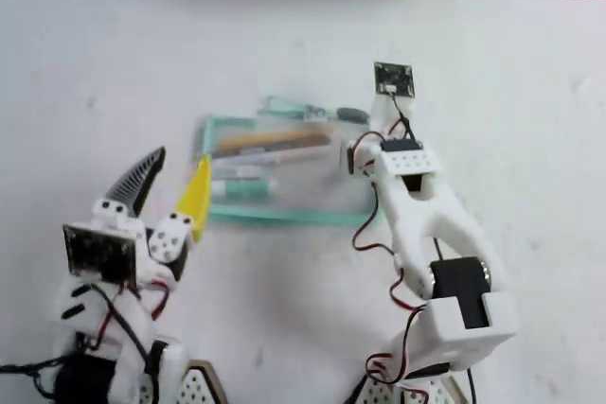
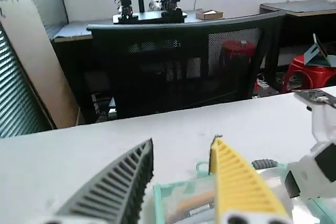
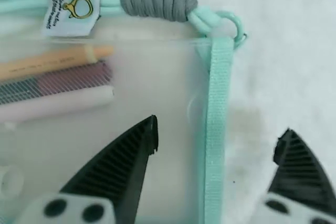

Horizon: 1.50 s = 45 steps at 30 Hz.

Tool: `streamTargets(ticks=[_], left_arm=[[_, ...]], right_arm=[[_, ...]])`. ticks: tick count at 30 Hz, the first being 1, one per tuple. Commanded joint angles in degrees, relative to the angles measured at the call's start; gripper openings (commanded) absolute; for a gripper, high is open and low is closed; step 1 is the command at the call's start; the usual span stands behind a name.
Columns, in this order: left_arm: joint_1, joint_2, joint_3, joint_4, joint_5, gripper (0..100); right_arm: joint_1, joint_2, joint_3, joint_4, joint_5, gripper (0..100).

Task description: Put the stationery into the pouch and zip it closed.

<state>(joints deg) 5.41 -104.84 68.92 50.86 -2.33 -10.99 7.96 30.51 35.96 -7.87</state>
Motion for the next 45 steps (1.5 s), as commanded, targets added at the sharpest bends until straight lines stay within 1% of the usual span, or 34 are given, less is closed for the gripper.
streamTargets(ticks=[1, 5, 7, 9, 12, 14, 17, 19, 21, 22, 24, 26, 28, 30, 33, 37, 40, 42, 43, 44, 45], left_arm=[[1.98, 0.31, -11.96, 4.22, -2.37, 20], [1.98, 0.31, -22.33, 7.03, -2.73, 20], [2.42, 0.31, -26.11, 7.03, -4.57, 19], [2.42, 0.31, -28.92, 7.3, -9.05, 19], [2.42, 0.31, -30.86, 9.85, -16.09, 19], [2.51, 0.4, -30.86, 10.55, -15.82, 19], [2.51, 0.4, -29.1, 11.16, -13.8, 19], [2.51, 0.4, -27.78, 10.99, -13.1, 19], [4.44, 0.4, -26.81, 10.99, -13.36, 19], [6.37, 0.4, -26.46, 11.34, -13.45, 19], [10.68, 0.4, -26.02, 12.66, -14.24, 19], [14.2, 0.31, -25.93, 15.74, -17.67, 19], [15.43, 0.13, -25.93, 19.52, -20.13, 19], [14.99, 0.04, -25.93, 23.21, -20.84, 19], [11.82, 0.04, -26.46, 26.46, -20.84, 19], [5.76, 0.04, -28.66, 26.2, -20.48, 19], [3.21, 0.04, -31.03, 25.76, -20.4, 19], [1.89, 0.04, -32.09, 25.49, -18.81, 15], [1.45, 0.04, -32.62, 25.41, -17.14, 11], [1.19, 0.04, -32.97, 25.41, -16.09, 7], [0.92, 0.04, -33.23, 25.41, -15.65, 3]], right_arm=[[0.22, -0.92, -0.44, 1.54, 0.79, 35.8], [1.8, -0.92, -0.35, 1.54, 0.44, 35.8], [2.95, -0.92, -0.35, 1.54, 0.35, 35.8], [3.12, -0.92, -0.35, 1.8, -0.53, 34.9], [3.56, -1.01, -0.53, 3.47, -2.64, 27.2], [3.91, -2.42, -0.26, 3.56, 0.18, 21.7], [3.91, -5.14, 0.7, 4.97, 7.74, 15.6], [3.82, -6.99, 1.76, 5.67, 13.63, 14.4], [3.82, -8.84, 3.34, 5.49, 17.93, 14.4], [3.82, -9.8, 4.13, 5.23, 19.25, 14.2], [3.82, -11.82, 5.45, 5.14, 19.43, 14.2], [3.82, -13.67, 6.68, 5.14, 19.69, 14.2], [3.91, -15.25, 7.65, 5.14, 19.87, 14.2], [5.32, -16.92, 8.44, 5.14, 19.87, 14.1], [8.22, -20.35, 8.62, 5.49, 19.52, 14.1], [11.82, -27.91, 8.62, 8.66, 19.52, 14.0], [13.32, -35.56, 8.62, 13.23, 19.87, 13.1], [13.93, -42.07, 8.44, 16.57, 19.96, 7.5], [14.37, -45.58, 8.35, 18.07, 19.96, 3.0], [14.73, -49.36, 8.35, 19.65, 19.96, 0.5], [14.73, -53.41, 8.35, 21.49, 19.96, 2.6]])
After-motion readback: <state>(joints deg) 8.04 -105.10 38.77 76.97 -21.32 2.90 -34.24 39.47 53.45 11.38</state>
